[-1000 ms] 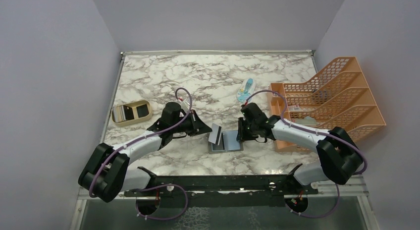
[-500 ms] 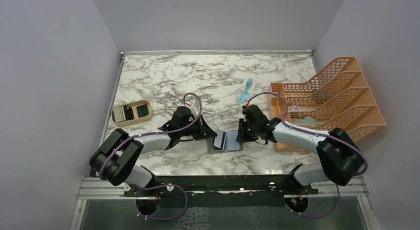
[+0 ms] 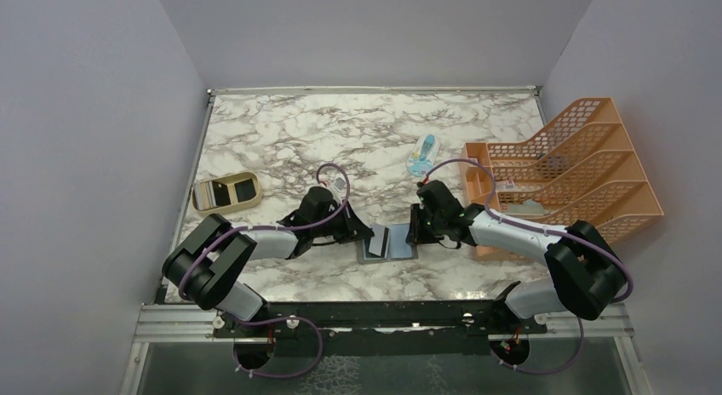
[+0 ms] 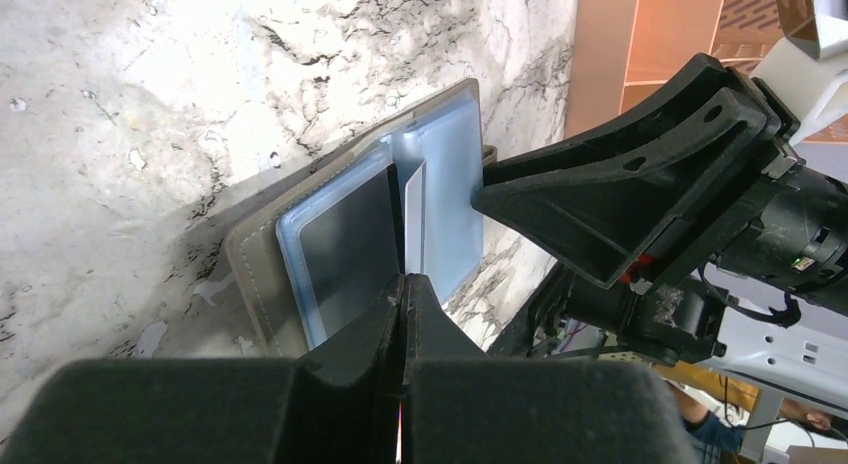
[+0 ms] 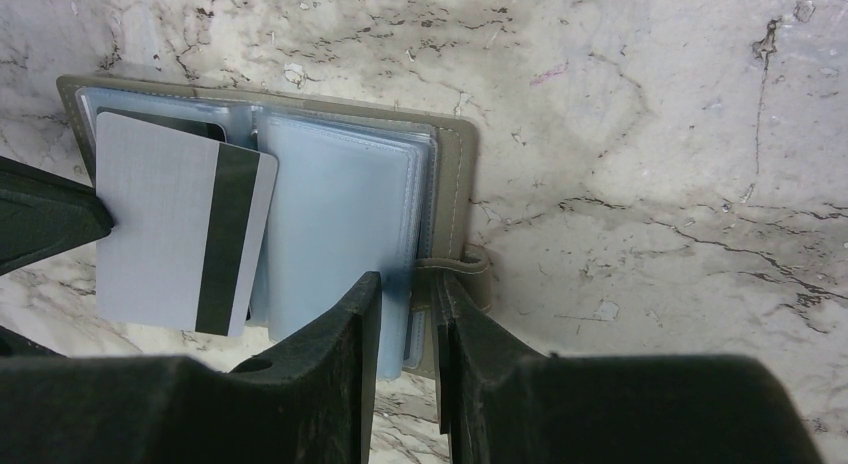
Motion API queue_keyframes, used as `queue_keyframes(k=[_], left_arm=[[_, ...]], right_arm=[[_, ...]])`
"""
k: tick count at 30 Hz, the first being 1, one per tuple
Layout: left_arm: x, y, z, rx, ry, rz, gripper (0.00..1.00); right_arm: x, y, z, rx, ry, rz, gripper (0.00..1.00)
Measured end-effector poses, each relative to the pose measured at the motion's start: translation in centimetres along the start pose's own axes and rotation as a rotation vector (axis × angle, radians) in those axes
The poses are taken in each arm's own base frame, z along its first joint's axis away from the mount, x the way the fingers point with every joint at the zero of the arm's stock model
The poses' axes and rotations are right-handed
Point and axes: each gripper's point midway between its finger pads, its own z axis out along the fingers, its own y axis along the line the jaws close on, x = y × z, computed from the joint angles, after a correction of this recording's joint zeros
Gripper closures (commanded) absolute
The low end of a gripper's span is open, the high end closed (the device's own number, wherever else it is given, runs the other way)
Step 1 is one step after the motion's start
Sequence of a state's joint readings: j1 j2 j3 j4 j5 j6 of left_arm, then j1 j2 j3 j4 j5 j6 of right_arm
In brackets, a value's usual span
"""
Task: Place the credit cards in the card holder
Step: Insert the credit card into the card holder.
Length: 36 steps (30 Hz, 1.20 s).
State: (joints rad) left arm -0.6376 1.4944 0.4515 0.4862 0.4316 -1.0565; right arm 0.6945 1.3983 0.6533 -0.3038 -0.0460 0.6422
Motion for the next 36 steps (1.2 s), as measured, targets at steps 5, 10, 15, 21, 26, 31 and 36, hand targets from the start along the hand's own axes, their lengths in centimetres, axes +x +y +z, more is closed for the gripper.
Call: queue_keyframes(k=[5,10,15,21,26,31,36], left_arm=[[0.1,0.5,0.0,-0.015,-0.012,-0.014,1.00],[0.4,1.4,-0.1,-0.041,-0.022,-0.036,1.00],[0.6,1.6,0.0,-0.051,-0.028,-0.042,1.00],[0.9,1.3,0.2,-0.046,-0.028,-0.041,1.00],[1.2,1.4,0.6,-0.051,-0.028,-0.042,1.00],[1.0,1.2,0.8,-0.050,-0.049,-0.036,1.00],[1.1,1.3,1.1,-0.055,-0.057,-0.034,1.00]], right_arm=[[0.0,0.0,0.0,-0.001,-0.001,0.000,0.75],[0.0,0.0,0.0,-0.001,-0.001,0.000,0.75],[0.0,0.0,0.0,-0.003,-0.004,0.000,0.75],[0.0,0.0,0.0,-0.004,-0.005,0.000,0.75],[0.0,0.0,0.0,-0.005,-0.005,0.000,0.75],[0.1,0.2,-0.1,-0.017,-0.002,0.008,0.74],[0.9,0.7,-0.5,-0.055,0.020,0.024,0.70]])
